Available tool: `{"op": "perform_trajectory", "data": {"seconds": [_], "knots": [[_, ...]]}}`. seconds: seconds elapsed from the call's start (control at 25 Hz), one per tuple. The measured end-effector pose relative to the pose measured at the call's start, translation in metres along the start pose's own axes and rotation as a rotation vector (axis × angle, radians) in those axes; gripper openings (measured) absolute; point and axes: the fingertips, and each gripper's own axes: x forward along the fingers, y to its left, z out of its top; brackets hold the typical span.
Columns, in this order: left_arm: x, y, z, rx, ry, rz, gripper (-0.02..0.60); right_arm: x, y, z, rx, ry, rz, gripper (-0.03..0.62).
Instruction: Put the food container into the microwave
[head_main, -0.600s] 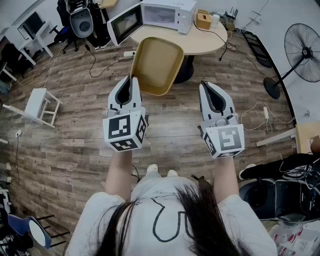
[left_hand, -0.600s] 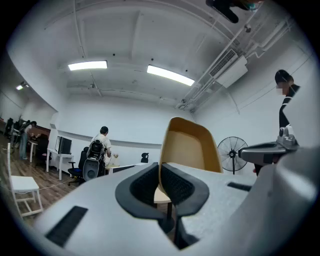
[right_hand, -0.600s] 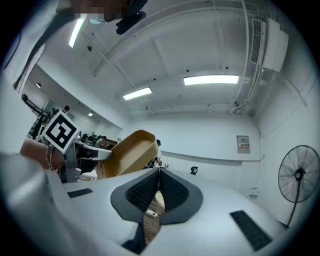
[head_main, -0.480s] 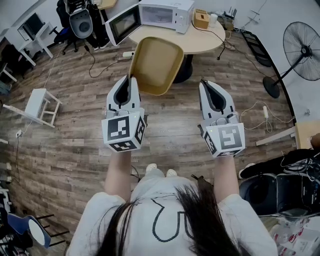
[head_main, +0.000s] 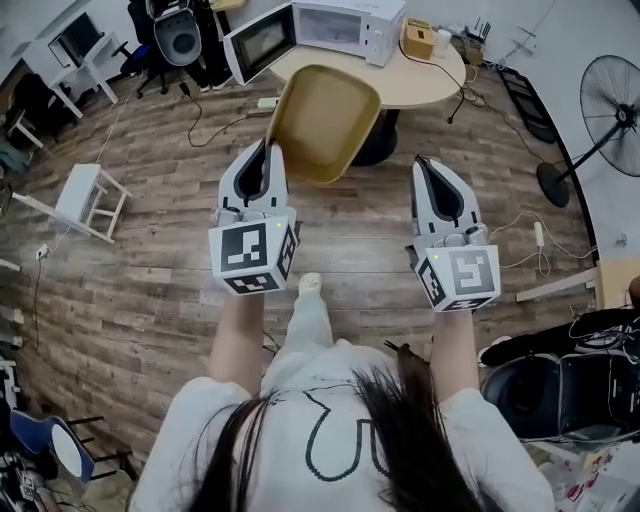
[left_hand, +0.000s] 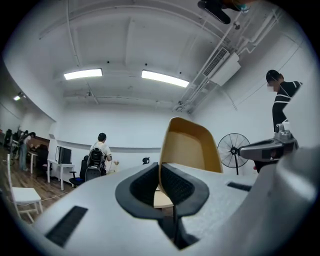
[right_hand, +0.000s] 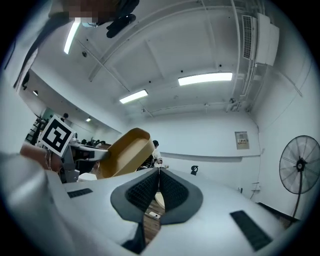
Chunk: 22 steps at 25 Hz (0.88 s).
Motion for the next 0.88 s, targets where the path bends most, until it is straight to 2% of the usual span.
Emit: {"op": "perform_trajectory", "data": {"seconds": [0.28, 0.88], "knots": [[0.061, 0.023, -0.013, -0.008, -0.009, -0.020, 0.023, 0.058, -0.020, -0.020, 0.014, 0.006, -0.023, 0.031], [0.239, 0.122, -0.042, -0.040, -0.017, -0.017, 0.023, 0.246, -0.062, -0.052, -0.022, 0.028, -0.048, 0.031]]}}
